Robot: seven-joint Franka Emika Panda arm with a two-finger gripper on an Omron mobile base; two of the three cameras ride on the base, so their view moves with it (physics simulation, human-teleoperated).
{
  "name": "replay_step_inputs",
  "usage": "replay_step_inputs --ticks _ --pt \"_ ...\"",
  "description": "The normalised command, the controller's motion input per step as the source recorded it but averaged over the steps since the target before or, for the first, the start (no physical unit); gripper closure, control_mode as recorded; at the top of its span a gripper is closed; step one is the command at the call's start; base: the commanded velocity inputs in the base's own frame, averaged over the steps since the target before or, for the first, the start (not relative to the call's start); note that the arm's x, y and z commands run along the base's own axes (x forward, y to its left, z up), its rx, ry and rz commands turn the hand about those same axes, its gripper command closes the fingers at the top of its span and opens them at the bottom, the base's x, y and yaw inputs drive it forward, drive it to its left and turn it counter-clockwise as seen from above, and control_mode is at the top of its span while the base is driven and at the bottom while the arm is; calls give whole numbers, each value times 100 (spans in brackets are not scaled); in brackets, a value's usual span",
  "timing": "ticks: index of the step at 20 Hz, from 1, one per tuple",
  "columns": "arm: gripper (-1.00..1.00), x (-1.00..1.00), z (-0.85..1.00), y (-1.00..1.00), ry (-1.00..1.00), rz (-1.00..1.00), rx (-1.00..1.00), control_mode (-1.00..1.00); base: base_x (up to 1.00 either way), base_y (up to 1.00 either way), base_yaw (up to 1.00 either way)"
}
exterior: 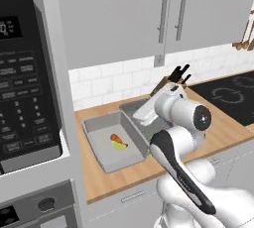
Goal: Place one lemon wedge and one chicken drumstick in each tupperware on the nearby counter, to pack two identical lunches.
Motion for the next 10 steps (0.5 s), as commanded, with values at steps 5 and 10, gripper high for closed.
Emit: replay_step_inputs --ticks 5,10 --pt "-100 -100 99 -100 -57 0 27 -100 0 0 0" --pt "-100 -72 60 -72 -43 -6 20 -100 0 0 0"
